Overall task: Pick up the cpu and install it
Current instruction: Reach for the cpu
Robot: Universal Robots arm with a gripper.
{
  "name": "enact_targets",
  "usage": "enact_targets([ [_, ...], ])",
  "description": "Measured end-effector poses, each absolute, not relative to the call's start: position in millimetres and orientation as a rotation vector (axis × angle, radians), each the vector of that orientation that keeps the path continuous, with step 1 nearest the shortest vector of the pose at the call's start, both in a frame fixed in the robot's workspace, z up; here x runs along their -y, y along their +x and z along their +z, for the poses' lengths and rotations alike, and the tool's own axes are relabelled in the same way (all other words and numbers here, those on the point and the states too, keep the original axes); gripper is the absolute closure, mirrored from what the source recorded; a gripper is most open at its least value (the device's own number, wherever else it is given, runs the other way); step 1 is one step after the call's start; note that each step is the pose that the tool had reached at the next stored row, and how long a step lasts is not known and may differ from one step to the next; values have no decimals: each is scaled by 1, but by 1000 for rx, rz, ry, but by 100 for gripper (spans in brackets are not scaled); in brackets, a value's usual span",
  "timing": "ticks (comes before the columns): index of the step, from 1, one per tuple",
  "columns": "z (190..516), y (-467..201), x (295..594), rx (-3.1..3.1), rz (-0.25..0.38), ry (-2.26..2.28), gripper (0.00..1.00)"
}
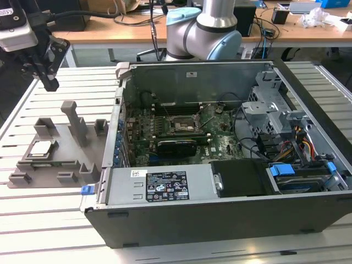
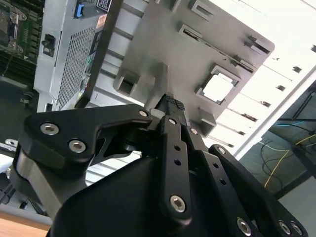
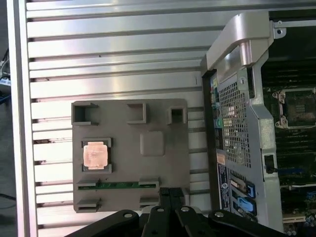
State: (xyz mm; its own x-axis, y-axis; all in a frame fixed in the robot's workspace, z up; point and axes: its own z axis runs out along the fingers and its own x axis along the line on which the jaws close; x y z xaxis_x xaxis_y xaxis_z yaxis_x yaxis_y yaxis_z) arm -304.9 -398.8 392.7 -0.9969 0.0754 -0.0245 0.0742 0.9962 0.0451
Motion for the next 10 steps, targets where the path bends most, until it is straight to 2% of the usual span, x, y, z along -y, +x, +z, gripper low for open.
enact_targets([
  [10, 393, -335, 399, -3112, 69, 117, 89],
])
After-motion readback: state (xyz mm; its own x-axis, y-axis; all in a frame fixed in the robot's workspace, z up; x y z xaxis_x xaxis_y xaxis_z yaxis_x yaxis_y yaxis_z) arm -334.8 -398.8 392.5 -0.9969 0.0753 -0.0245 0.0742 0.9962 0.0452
